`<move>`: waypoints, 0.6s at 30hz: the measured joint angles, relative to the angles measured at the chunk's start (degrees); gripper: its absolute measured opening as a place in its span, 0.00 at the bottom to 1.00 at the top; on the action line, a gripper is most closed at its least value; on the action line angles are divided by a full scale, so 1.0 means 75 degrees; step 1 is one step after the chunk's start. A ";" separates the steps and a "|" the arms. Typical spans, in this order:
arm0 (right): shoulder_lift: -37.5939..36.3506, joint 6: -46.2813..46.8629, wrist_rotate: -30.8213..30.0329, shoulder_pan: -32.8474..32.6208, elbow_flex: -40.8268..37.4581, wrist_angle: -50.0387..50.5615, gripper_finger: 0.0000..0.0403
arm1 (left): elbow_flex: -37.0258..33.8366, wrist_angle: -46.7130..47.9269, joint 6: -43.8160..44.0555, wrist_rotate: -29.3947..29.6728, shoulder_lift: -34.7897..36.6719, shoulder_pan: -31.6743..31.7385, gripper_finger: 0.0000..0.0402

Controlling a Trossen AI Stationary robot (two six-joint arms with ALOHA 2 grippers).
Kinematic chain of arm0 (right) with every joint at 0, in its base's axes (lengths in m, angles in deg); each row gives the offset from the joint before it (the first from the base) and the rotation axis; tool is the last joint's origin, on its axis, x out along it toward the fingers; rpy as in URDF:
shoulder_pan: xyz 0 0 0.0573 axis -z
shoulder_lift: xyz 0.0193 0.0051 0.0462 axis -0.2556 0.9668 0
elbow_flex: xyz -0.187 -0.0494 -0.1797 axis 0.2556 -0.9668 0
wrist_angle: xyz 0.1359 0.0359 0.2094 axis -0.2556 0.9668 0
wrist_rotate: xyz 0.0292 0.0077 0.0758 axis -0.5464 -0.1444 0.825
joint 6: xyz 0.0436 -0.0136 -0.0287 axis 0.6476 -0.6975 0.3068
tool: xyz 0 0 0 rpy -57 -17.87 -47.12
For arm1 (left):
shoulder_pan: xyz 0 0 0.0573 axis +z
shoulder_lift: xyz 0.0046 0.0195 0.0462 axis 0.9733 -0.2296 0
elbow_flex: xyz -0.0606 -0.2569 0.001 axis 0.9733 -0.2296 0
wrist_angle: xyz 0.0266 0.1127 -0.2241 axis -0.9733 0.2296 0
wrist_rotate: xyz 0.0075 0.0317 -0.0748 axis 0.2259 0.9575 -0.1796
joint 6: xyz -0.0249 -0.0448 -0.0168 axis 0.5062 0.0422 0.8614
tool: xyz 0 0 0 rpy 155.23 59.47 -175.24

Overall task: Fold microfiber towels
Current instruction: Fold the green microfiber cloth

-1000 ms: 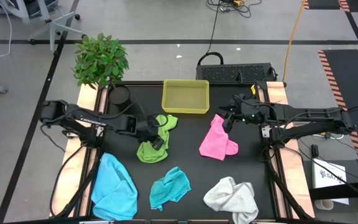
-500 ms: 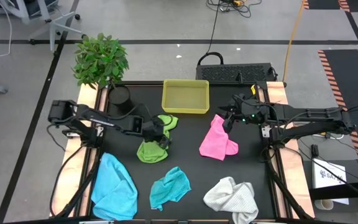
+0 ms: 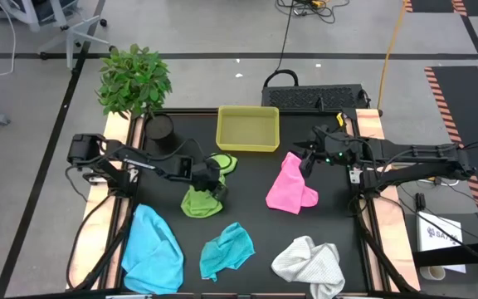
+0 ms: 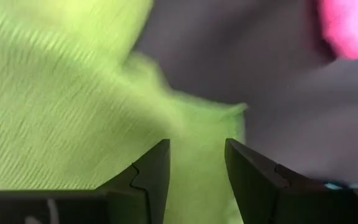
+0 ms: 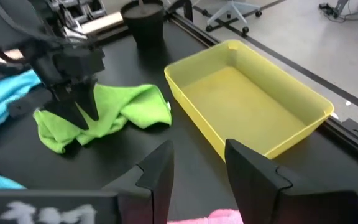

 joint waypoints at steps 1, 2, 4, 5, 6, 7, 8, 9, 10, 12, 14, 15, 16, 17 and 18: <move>0.0000 0.0001 -0.0001 0.0000 0.0000 -0.0011 0.34 | 0.0057 0.0122 -0.0198 0.0087 0.0083 -0.0023 0.38; 0.0000 0.0000 -0.0001 0.0000 0.0000 -0.0001 0.34 | 0.0145 0.0296 -0.0458 0.0189 0.0156 -0.0054 0.38; -0.0003 0.0003 -0.0001 0.0000 0.0000 0.0079 0.34 | 0.0440 0.0179 -0.1181 0.0353 0.0176 -0.0166 0.38; -0.0003 0.0002 -0.0001 0.0000 0.0000 0.0070 0.34 | 0.0570 0.0266 -0.1613 0.0404 0.0197 -0.0241 0.38; -0.0009 0.0003 -0.0001 0.0000 0.0000 0.0065 0.34 | 0.0697 0.0466 -0.2016 0.0446 0.0210 -0.0317 0.38; -0.0009 0.0001 -0.0001 0.0000 0.0000 0.0072 0.34 | 0.0824 0.0533 -0.2442 0.0553 0.0186 -0.0413 0.38; -0.0005 0.0000 0.0000 0.0000 0.0000 0.0083 0.34 | 0.0956 0.0474 -0.2852 0.0642 0.0129 -0.0523 0.38; -0.0003 0.0000 0.0001 0.0000 0.0000 0.0085 0.34 | 0.1027 0.0487 -0.3216 0.0756 0.0090 -0.0628 0.38; -0.0006 0.0000 -0.0001 0.0003 0.0000 0.0082 0.34 | 0.1059 0.0612 -0.3522 0.0807 0.0055 -0.0725 0.38; -0.0006 0.0000 -0.0001 0.0000 0.0000 0.0083 0.34 | 0.1131 0.0605 -0.3860 0.0839 -0.0070 -0.0917 0.38; -0.0006 0.0002 -0.0001 0.0000 0.0000 0.0085 0.34 | 0.1137 0.0628 -0.3998 0.0871 -0.0178 -0.1102 0.38; -0.0006 0.0002 -0.0001 0.0000 0.0000 0.0085 0.34 | 0.1137 0.0643 -0.4086 0.0951 -0.0264 -0.1196 0.38; -0.0006 0.0003 0.0000 0.0000 0.0000 0.0081 0.34 | 0.1141 0.0666 -0.4227 0.1073 -0.0337 -0.1291 0.38; -0.0003 0.0003 0.0001 0.0000 0.0000 0.0078 0.34 | 0.1138 0.0828 -0.4363 0.1241 -0.0408 -0.1373 0.38; -0.0006 0.0003 0.0002 0.0000 0.0000 0.0070 0.34 | 0.1130 0.0961 -0.4507 0.1420 -0.0512 -0.1442 0.38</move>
